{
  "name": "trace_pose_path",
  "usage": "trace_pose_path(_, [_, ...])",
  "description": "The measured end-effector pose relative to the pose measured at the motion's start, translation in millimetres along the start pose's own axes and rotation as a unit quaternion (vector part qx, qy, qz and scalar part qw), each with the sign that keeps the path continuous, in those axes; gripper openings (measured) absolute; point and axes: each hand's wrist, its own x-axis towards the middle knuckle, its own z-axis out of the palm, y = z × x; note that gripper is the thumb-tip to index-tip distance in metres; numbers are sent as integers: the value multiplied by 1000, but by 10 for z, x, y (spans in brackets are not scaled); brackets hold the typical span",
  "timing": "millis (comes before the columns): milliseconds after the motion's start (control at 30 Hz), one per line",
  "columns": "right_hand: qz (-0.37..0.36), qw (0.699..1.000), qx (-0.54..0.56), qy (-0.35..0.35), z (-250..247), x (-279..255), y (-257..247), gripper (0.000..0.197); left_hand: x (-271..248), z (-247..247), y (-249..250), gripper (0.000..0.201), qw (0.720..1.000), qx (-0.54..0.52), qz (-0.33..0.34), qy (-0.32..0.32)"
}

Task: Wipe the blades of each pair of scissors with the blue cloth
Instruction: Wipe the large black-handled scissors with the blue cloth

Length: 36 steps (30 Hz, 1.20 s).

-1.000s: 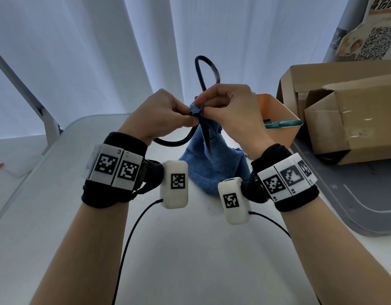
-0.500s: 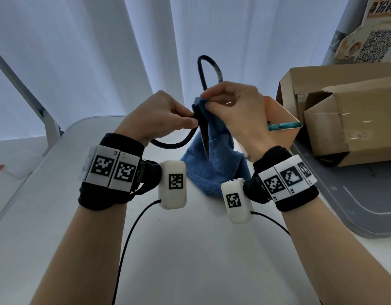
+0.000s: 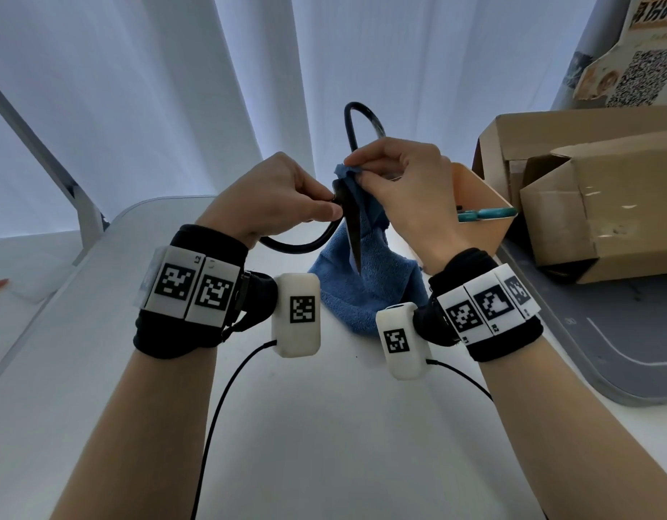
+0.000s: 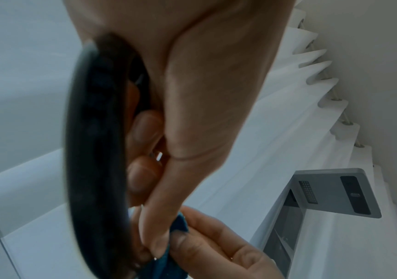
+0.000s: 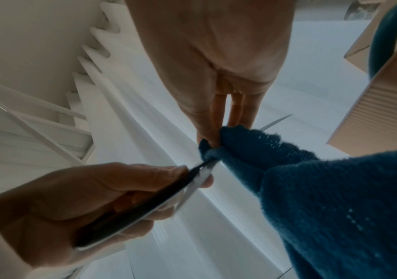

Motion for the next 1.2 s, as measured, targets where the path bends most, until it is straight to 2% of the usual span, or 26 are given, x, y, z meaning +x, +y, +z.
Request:
trace_pose_path(133, [12, 999, -8, 43, -58, 43, 57, 19, -5, 52, 43, 12, 1000, -1, -6, -5])
trace_pose_path(267, [-4, 995, -20, 99, -102, 105, 77, 22, 21, 33, 14, 13, 998, -25, -19, 46])
trace_pose_path(367, [5, 992, -57, 113, -129, 134, 90, 12, 35, -29, -46, 15, 996, -37, -27, 80])
trace_pose_path(433, [35, 993, -73, 91, -152, 132, 119, 5, 30, -75, -79, 15, 994, -36, -36, 95])
trace_pose_path(533, [104, 991, -55, 63, -136, 110, 162, 8, 15, -120, -91, 11, 992, -44, -40, 107])
trace_pose_path(600, [151, 987, 18, 50, -98, 120, 166, 11, 6, -127, -78, 9, 992, -51, -36, 110])
trace_pose_path(667, [185, 972, 146, 22, -61, 125, 125, 9, 2, -118, -61, 9, 992, -55, -25, 108])
trace_pose_path(767, [200, 947, 249, -36, -72, 120, 26, 14, 2, -101, -50, 12, 993, -59, -11, 105])
trace_pose_path(867, [209, 931, 291, -67, -126, 95, -18, 29, -2, -106, -53, 13, 993, -69, -4, 100])
trace_pose_path(933, [204, 933, 286, -78, -137, 80, -7, 34, -3, -123, -58, 14, 993, -75, -1, 95])
trace_pose_path(1067, [178, 938, 278, -106, -78, 38, 20, 11, -4, -130, -41, 20, 995, -70, 15, 69])
trace_pose_path(1200, [180, 934, 296, -86, -59, 30, 34, 18, 7, -88, -25, 21, 996, -70, 23, 57])
